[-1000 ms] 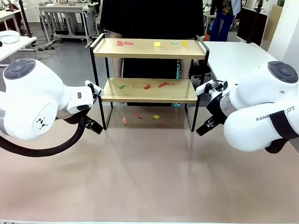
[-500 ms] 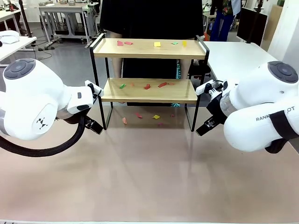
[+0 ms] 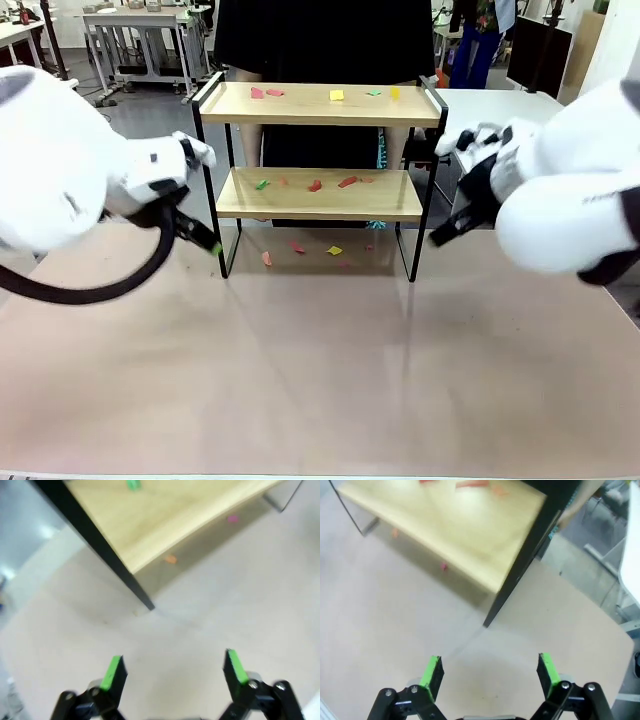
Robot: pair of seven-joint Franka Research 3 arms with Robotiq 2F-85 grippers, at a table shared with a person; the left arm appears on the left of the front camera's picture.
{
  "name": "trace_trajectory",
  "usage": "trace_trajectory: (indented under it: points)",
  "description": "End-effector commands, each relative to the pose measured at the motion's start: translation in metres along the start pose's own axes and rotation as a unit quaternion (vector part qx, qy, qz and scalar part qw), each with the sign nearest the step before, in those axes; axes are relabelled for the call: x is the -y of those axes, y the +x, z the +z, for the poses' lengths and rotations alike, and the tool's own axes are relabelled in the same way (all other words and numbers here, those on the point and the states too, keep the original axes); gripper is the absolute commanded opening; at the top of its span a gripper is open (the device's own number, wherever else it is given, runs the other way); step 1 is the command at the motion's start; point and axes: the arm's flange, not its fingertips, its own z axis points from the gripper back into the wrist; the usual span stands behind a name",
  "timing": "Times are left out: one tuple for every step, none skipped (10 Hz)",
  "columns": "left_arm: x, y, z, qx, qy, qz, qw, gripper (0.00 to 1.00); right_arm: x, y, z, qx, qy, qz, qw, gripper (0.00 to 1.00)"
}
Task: Clean the shelf.
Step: Pick up the Duster handed by the human.
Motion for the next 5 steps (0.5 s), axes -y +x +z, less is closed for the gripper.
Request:
trace_trajectory:
  points:
    - [-0.061, 0.009, 0.027, -0.014, -0.06, -0.018, 0.998, 1.0, 0.048, 0.001, 0.031, 0.023, 0.048, 0.008, 0.999, 1.0]
    - [-0.089, 0.011, 0.034, -0.012, -0.111, -0.027, 0.993, 1.0, 0.076, -0.001, 0.04, 0.04, 0.075, 0.02, 0.996, 1.0]
    - [-0.112, 0.01, 0.036, -0.007, -0.144, -0.037, 0.989, 1.0, 0.101, -0.009, 0.044, 0.06, 0.098, 0.031, 0.993, 1.0]
    - [-0.135, 0.006, 0.036, 0.008, -0.182, -0.058, 0.981, 1.0, 0.126, -0.018, 0.042, 0.077, 0.124, 0.053, 0.988, 1.0]
    - [-0.163, 0.003, 0.031, 0.034, -0.218, -0.089, 0.971, 1.0, 0.152, -0.028, 0.036, 0.092, 0.141, 0.083, 0.982, 1.0]
